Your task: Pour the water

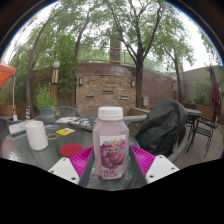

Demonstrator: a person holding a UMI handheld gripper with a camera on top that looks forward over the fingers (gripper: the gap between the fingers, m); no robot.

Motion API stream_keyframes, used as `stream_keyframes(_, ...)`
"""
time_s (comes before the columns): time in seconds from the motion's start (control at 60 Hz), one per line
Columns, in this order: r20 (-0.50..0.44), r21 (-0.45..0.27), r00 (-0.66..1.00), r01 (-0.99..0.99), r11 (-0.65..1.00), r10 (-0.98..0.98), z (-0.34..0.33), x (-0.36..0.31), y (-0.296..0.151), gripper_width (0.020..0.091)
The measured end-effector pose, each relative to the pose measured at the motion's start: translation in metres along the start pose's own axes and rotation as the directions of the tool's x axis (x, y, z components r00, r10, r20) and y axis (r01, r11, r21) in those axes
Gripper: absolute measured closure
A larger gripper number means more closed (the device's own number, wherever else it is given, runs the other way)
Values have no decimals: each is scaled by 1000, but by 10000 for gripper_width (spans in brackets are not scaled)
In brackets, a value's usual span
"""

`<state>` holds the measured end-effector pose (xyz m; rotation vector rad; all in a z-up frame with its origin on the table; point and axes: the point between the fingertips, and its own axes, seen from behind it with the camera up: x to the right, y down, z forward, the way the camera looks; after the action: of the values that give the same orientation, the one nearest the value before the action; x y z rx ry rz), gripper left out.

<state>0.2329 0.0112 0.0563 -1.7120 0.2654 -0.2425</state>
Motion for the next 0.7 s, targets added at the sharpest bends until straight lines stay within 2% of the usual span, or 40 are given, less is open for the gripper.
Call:
stream_keyframes(0.033, 9, -27, 1000, 16, 1000, -16, 7, -4, 9, 573)
stream_keyframes(0.05, 5, -31, 1000, 24, 999, -24, 10, -3, 10, 567)
stream_keyframes(0.1, -25, 18, 999, 32, 999, -32, 11, -4, 4, 570)
stream_keyframes(0.183, -54, 32, 994, 100, 994, -98, 11, -6, 2, 610)
stream_keyframes(0.317, -107, -18, 983, 147, 989, -148, 8, -1, 2, 661)
stream_keyframes(0.45, -188, -59, 876, 441, 896, -444, 0, -3, -35, 692)
stream_keyframes(0.567, -234, -53, 635, 748, 662, -736, 3, -54, -106, 691)
stream_keyframes(0.65, -255, -62, 341, 928, 367, -905, 9, -99, -151, 692)
stream_keyframes(0.7, -262, -91, 125, 984, 153, -957, 16, -128, -164, 693)
